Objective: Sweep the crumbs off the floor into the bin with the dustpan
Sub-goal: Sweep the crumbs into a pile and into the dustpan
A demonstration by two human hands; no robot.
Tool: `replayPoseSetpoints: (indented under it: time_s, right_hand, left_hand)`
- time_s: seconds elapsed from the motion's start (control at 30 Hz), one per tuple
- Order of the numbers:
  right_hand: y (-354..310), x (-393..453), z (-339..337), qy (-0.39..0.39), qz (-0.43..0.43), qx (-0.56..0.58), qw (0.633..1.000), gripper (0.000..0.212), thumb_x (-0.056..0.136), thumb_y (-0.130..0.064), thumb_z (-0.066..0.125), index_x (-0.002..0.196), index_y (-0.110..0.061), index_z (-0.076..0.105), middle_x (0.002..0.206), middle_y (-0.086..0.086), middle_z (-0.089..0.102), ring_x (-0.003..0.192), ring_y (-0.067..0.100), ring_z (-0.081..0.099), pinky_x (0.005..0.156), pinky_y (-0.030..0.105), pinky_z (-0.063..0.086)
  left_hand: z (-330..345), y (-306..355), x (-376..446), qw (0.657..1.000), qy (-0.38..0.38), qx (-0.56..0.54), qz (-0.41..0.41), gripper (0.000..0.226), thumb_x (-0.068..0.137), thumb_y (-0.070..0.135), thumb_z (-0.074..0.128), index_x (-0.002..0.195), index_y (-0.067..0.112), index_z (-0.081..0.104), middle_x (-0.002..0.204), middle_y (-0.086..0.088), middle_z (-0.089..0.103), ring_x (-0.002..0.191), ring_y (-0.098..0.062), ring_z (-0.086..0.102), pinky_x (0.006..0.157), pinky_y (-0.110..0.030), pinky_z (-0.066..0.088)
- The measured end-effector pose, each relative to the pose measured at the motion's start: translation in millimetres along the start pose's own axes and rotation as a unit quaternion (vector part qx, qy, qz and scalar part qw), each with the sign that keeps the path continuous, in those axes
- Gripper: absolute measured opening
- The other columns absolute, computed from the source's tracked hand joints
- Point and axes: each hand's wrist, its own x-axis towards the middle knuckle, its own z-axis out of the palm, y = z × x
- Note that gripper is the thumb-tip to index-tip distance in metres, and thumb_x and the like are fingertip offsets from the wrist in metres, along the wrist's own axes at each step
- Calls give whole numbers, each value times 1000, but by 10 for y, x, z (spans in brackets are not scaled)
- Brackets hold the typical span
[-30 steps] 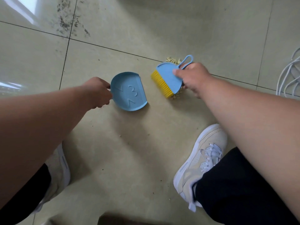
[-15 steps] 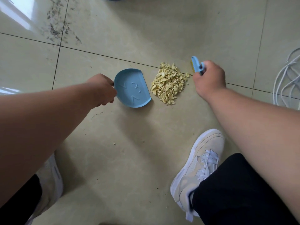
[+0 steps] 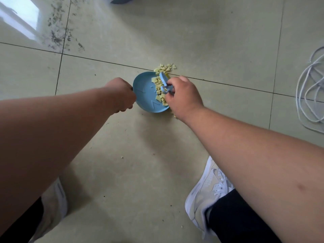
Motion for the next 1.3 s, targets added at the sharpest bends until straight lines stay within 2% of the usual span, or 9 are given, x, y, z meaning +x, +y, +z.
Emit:
replayPoseSetpoints:
  time_s: [0.13, 0.27, 0.4, 0.57, 0.77, 0.9, 1.0, 1.17, 1.3]
  right_hand:
    - [-60, -47, -5, -1, -15, 11, 1000, 25, 89, -15, 62, 113, -12, 68, 116, 8, 62, 95, 29, 62, 85, 39, 54]
    - [-12, 13, -141, 8, -31, 21, 999, 6, 90, -13, 60, 93, -10, 65, 97, 6, 60, 84, 24, 56, 74, 33, 46]
    - [34, 105, -225, -15, -13, 37, 999, 10, 90, -16, 60, 94, -12, 68, 90, 3, 65, 81, 22, 59, 68, 24, 36]
    - [-21, 153, -243, 2, 26, 73, 997, 15, 89, -21, 60, 95, -14, 71, 80, 2, 71, 74, 20, 65, 68, 30, 51]
    - [-101, 255, -384, 41, 68, 100, 992, 19, 90, -30, 60, 80, -15, 66, 64, -6, 61, 59, 11, 57, 54, 22, 43]
    - [-215, 285, -579, 68, 69, 115, 989, 19, 94, -36, 59, 85, -21, 65, 68, -11, 60, 61, -3, 53, 53, 14, 37]
    - [-360, 268, -786, 98, 68, 113, 986, 29, 94, -38, 58, 72, -20, 57, 61, -10, 54, 53, -2, 48, 44, 9, 31]
    - [-682, 154, -1213, 125, 55, 122, 983, 31, 93, -40, 57, 79, -14, 65, 68, -6, 64, 62, 9, 57, 54, 19, 41]
    - [-978, 53, -1638, 143, 37, 130, 980, 31, 90, -40, 59, 92, -12, 72, 80, 0, 72, 72, 18, 63, 62, 24, 45]
  left_hand:
    - [3, -3, -16, 1000, 4, -22, 7, 21, 92, 14, 60, 88, 7, 79, 59, -4, 69, 27, -15, 43, 32, -17, 34]
    - [19, -58, -35, 999, 0, -47, 18, 13, 95, 18, 63, 85, 15, 72, 35, 8, 57, 20, -9, 35, 29, -14, 29]
    - [38, -152, -21, 996, -4, -80, 30, 12, 97, 20, 63, 97, 29, 71, 42, 7, 60, 22, -9, 37, 30, -14, 29]
    - [-7, -309, -4, 992, -15, -113, 47, 19, 97, 19, 63, 103, 31, 77, 64, 2, 68, 31, -11, 41, 34, -17, 31]
    - [-155, -412, -61, 988, -19, -125, 85, 21, 97, 21, 65, 99, 35, 79, 67, 5, 69, 40, -13, 47, 40, -21, 37]
    - [-296, -392, -181, 984, -22, -141, 106, 18, 96, 24, 66, 98, 33, 82, 64, 7, 69, 49, -20, 49, 56, -34, 40]
    - [-434, -306, -332, 979, -21, -161, 121, 21, 95, 23, 68, 88, 36, 82, 68, 1, 68, 54, -24, 46, 62, -40, 38]
    - [-820, -146, -674, 977, -6, -159, 145, 18, 95, 19, 67, 90, 24, 84, 66, -2, 67, 47, -18, 47, 47, -28, 38]
    - [-1206, 18, -1000, 978, 2, -146, 151, 18, 96, 17, 66, 99, 6, 80, 65, -4, 64, 54, -21, 47, 50, -28, 36]
